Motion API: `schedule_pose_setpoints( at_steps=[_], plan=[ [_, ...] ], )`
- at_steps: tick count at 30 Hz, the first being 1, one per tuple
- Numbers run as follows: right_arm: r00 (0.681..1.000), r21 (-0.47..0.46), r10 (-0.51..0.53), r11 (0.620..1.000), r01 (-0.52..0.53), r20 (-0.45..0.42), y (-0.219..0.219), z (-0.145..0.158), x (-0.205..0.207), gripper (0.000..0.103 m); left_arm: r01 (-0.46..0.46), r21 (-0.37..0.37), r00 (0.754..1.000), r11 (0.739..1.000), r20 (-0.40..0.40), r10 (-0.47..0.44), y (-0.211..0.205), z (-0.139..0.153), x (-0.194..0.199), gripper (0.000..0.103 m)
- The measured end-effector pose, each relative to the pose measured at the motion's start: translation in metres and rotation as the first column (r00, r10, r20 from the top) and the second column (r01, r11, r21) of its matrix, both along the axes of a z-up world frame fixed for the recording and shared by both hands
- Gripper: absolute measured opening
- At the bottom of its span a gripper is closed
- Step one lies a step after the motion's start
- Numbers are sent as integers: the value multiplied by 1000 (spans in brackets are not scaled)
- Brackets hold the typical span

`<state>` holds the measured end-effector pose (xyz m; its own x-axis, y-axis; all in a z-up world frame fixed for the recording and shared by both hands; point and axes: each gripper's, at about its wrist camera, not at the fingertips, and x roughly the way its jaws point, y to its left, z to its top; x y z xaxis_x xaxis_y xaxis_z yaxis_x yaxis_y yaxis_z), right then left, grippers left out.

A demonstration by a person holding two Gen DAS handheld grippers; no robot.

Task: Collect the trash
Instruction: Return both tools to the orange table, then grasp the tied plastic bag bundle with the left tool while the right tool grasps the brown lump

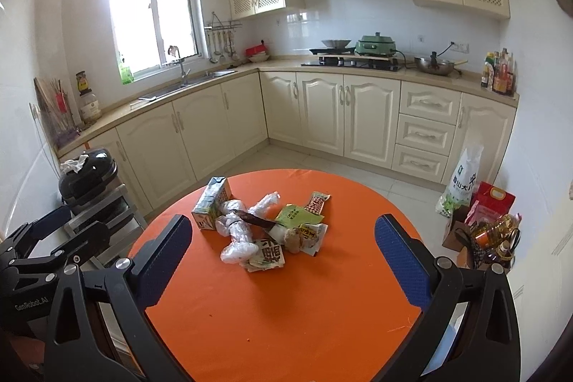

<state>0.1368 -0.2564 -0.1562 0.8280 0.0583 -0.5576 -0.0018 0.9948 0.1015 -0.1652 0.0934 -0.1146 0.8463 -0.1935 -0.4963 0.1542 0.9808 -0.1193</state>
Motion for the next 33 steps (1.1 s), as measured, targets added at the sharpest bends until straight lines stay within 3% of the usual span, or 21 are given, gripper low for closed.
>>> schedule_pose_setpoints(
  at_steps=[11, 19, 33],
  plan=[
    [984, -27, 12, 999, -17, -179, -22, -62, 63, 103, 35, 2, 986, 999, -163, -34, -32, -11, 105, 102],
    [951, 33, 45, 999, -37, -307, -37, -128, 113, 101, 28, 22, 969, 999, -248, -22, -47, -25, 198, 102],
    [909, 99, 92, 993, -57, -406, -45, -179, 160, 77, 1, 7, 923, 1000, -384, 1, -65, -58, 350, 102]
  ],
)
